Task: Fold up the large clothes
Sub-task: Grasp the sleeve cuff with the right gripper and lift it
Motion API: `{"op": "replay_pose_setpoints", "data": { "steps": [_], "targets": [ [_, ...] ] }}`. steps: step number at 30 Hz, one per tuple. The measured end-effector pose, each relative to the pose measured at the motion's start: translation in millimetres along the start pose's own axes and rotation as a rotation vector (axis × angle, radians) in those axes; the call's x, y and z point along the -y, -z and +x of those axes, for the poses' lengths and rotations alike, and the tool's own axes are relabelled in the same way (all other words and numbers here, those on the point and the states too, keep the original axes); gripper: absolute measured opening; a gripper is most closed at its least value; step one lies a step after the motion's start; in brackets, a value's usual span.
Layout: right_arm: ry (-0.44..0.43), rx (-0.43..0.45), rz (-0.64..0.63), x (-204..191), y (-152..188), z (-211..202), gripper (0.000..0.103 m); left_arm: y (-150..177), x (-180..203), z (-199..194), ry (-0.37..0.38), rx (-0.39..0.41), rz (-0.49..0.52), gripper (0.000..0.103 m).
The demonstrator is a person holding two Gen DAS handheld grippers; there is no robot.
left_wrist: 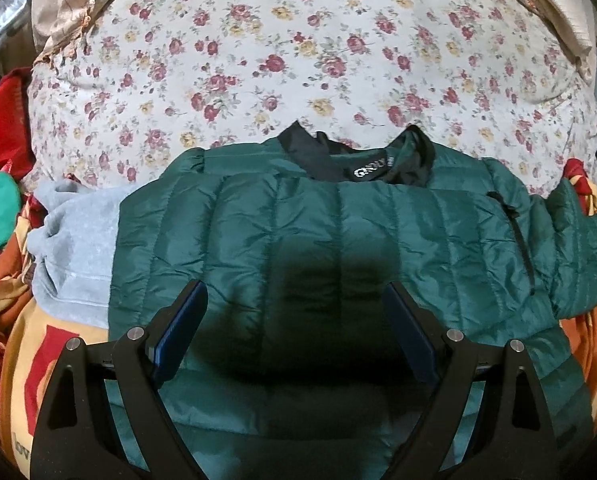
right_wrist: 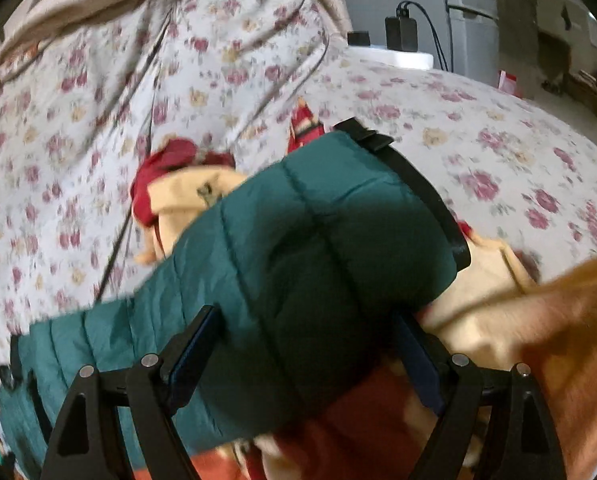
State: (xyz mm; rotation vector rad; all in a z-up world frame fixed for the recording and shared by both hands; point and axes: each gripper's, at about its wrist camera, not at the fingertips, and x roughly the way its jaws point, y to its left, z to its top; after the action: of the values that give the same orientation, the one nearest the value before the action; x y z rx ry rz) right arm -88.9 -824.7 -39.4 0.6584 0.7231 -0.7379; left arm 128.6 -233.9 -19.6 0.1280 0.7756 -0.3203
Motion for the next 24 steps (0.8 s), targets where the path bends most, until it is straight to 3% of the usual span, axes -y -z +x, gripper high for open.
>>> {"op": "replay_pose_setpoints", "data": {
  "steps": [2,4,7,15,24],
  "targets": [
    [-0.010,0.014,-0.002,-2.9,-3.6,3.1,0.080,0.7,-3.3,2.7,-0.004,-0.005,-0.004,0.089],
    [-0.031,0.033,-0.038,-11.0,-5.6,1.3,0.042,2.1,-6.2,4.7,-0.005,-0.010,-0.008,0.089],
    [-0.050,0.098,-0.124,-28.8,-4.3,-17.4,0.025,5.0,-10.0,6.5,-0.003,-0.015,-0.017,0.089],
    [-0.239,0.236,-0.373,-102.0,17.1,-96.8,0.022,8.4,-18.5,1.1,-0.001,-0.012,-0.035,0.089],
    [-0.508,0.169,-0.568,-219.7,73.2,-139.6,0.020,5.2,-42.6,-12.1,-0.005,0.000,-0.065,0.089]
  ]
}}
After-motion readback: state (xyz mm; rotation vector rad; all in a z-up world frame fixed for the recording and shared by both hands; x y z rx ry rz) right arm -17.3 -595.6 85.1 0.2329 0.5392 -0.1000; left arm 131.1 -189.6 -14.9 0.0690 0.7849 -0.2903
